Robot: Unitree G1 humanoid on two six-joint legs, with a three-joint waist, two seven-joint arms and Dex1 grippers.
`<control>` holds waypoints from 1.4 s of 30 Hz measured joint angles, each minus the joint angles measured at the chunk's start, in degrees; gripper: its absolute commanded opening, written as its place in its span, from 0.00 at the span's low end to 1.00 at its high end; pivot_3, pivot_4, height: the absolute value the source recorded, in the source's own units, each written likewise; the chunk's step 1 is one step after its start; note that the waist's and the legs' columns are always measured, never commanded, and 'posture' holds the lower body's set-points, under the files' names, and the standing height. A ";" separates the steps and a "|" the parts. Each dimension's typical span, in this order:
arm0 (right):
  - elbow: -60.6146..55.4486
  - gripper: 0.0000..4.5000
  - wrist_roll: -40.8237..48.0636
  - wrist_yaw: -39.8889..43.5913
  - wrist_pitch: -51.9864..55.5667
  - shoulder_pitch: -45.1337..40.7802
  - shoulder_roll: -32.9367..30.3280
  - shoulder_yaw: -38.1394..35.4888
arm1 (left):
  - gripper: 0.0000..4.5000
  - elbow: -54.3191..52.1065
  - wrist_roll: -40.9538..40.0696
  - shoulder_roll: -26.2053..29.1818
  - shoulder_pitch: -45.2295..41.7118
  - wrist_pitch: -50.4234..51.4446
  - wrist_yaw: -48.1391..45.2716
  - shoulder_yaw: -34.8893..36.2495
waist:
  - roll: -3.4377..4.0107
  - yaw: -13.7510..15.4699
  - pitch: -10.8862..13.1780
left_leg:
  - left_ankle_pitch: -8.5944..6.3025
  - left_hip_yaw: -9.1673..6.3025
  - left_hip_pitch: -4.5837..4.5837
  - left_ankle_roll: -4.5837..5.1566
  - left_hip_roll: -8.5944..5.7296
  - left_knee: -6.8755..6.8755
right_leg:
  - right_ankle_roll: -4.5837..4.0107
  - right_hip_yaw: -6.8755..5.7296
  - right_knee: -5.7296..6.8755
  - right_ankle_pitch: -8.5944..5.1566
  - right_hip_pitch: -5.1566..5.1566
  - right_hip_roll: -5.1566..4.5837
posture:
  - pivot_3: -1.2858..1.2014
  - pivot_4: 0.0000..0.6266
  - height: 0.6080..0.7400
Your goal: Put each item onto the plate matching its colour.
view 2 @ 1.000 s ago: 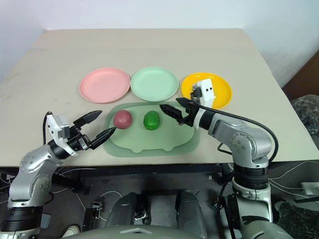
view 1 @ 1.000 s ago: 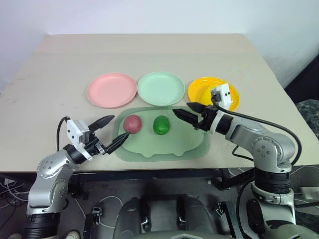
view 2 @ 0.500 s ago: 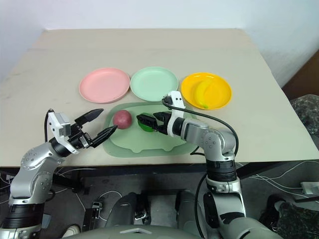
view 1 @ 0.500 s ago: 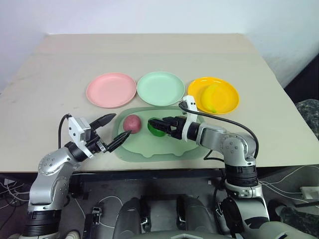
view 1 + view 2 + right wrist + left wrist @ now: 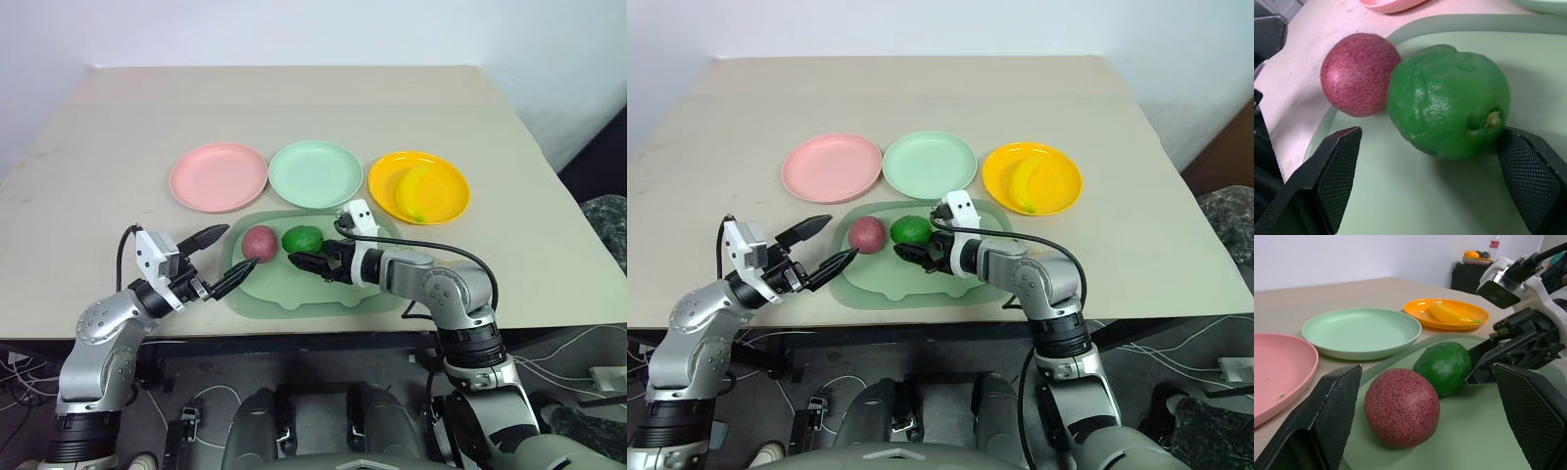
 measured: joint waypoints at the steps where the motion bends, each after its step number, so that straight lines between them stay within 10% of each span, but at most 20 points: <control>1: 0.00 0.95 -0.10 0.37 -0.57 0.00 0.01 0.02 | 1.00 0.00 0.00 0.00 0.13 0.00 0.00 0.01 | 0.00 0.02 0.00 | 0.00 0.00 0.00 0.00 0.00 0.00 | 0.00 0.00 0.00 0.00 0.00 0.00 | 0.52 0.24 0.66; 7: 0.01 0.64 -0.76 3.32 -2.96 -0.04 -1.08 0.40 | 1.00 0.00 0.00 0.11 0.39 0.03 0.14 0.17 | 0.00 0.03 0.00 | 0.00 0.00 0.00 0.00 0.00 0.00 | 0.00 0.00 0.00 0.00 0.00 -0.01 | 0.52 0.24 0.66; 23: 2.34 0.64 -0.11 8.06 -7.08 -10.86 -3.76 -5.67 | 1.00 -0.69 -0.02 0.17 0.97 0.23 1.68 0.85 | -0.01 -0.04 0.00 | 0.01 0.00 0.01 0.01 0.00 0.07 | 0.00 0.02 0.07 0.00 -0.02 0.01 | 0.52 0.24 0.66; 37: 49.23 0.64 -17.57 6.62 -31.24 -30.33 0.67 -2.94 | 1.00 -2.23 0.01 0.26 2.78 0.15 3.72 1.29 | 0.00 -0.12 0.00 | 0.04 0.25 -0.06 0.02 -0.02 0.07 | 0.02 0.02 0.17 0.00 -0.09 0.01 | 0.52 0.24 0.66; 42: 56.04 0.99 -20.40 7.44 -33.57 -31.09 0.99 -3.03 | 1.00 -3.17 0.01 0.49 2.71 0.36 4.10 1.28 | 0.01 -0.26 0.01 | 0.05 0.24 -0.07 0.01 -0.01 0.07 | 0.02 0.02 0.19 0.00 -0.13 0.02 | 0.52 0.24 0.66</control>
